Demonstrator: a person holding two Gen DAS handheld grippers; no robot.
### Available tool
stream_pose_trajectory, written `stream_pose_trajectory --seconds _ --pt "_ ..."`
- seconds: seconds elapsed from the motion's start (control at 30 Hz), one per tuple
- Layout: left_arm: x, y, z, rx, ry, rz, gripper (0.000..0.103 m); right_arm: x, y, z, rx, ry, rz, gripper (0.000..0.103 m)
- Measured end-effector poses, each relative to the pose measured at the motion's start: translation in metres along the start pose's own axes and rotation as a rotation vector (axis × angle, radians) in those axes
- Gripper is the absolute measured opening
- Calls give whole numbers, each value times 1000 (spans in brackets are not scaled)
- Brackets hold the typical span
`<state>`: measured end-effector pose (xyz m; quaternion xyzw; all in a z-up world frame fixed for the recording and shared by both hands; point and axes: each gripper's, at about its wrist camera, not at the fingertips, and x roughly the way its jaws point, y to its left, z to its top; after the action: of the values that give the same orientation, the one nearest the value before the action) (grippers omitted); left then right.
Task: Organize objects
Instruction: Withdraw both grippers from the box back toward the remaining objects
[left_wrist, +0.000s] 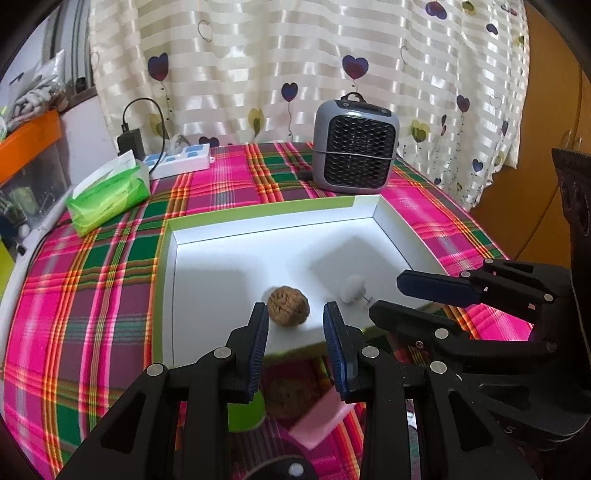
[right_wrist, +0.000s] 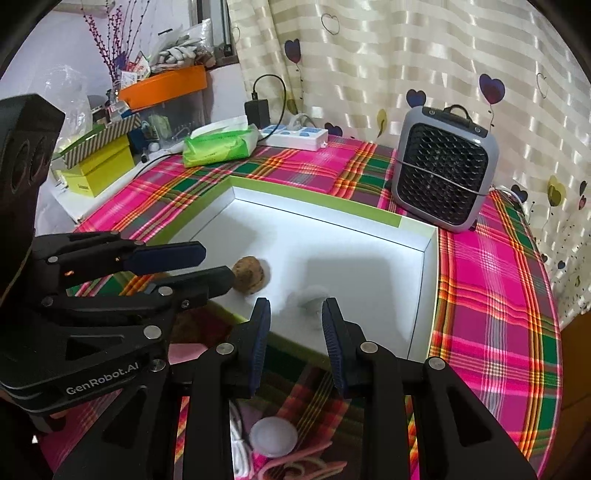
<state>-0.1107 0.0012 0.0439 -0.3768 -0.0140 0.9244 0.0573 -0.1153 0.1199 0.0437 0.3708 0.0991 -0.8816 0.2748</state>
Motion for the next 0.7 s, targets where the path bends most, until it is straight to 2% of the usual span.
stream_pose_trajectory --seconds 0.3,0.7 --pt "-25 -12 -14 16 -21 7 28 -24 10 -14 18 -34 16 31" --pt "-47 -26 -43 26 -28 7 28 -46 25 -44 17 -38 30 31"
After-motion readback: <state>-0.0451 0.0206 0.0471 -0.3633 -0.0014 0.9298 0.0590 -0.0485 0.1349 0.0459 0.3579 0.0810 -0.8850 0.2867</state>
